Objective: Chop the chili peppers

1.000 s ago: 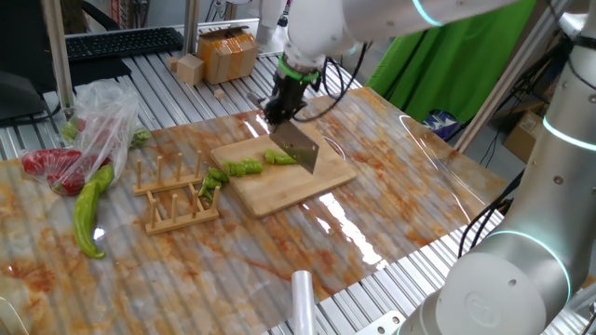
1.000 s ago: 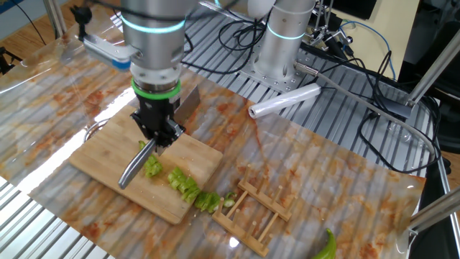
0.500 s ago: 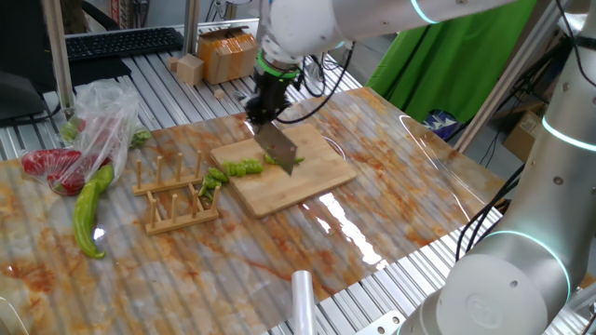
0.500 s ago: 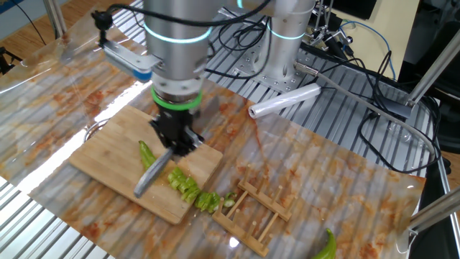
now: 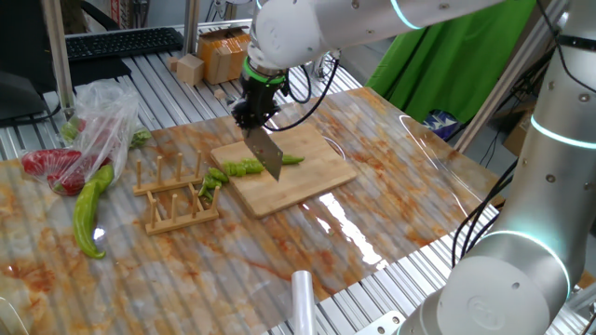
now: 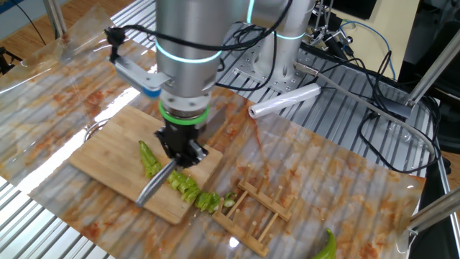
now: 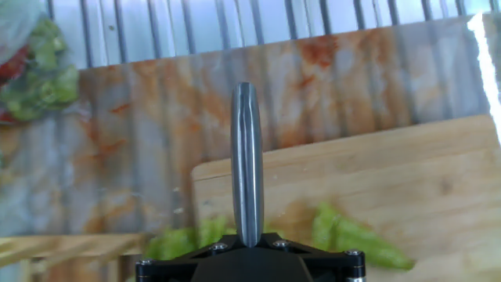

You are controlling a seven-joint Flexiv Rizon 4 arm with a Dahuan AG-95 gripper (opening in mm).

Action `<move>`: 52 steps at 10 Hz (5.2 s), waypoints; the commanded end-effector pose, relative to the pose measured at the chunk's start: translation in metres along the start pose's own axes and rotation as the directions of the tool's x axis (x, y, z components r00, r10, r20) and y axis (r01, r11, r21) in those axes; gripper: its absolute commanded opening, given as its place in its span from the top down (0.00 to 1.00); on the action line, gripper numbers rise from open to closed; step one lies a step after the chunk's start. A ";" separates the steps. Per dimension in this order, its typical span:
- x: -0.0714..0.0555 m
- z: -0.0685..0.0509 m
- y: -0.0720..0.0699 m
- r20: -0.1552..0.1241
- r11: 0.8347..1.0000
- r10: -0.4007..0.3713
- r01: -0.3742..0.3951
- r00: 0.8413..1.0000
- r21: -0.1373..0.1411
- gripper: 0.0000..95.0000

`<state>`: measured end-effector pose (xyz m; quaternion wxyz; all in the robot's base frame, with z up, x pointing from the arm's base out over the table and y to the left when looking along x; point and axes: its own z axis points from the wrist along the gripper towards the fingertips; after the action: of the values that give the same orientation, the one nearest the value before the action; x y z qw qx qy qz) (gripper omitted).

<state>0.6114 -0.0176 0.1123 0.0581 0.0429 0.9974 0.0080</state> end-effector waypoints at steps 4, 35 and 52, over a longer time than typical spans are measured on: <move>-0.005 0.013 -0.043 -0.003 0.998 -0.058 0.058 0.998 -0.018 1.00; -0.008 0.023 -0.096 0.026 0.999 0.049 -0.049 0.998 -0.018 1.00; -0.002 0.065 -0.095 0.080 0.997 0.069 -0.066 0.994 -0.051 1.00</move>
<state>0.6129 -0.1124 0.0494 0.1007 0.0743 0.9916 0.0328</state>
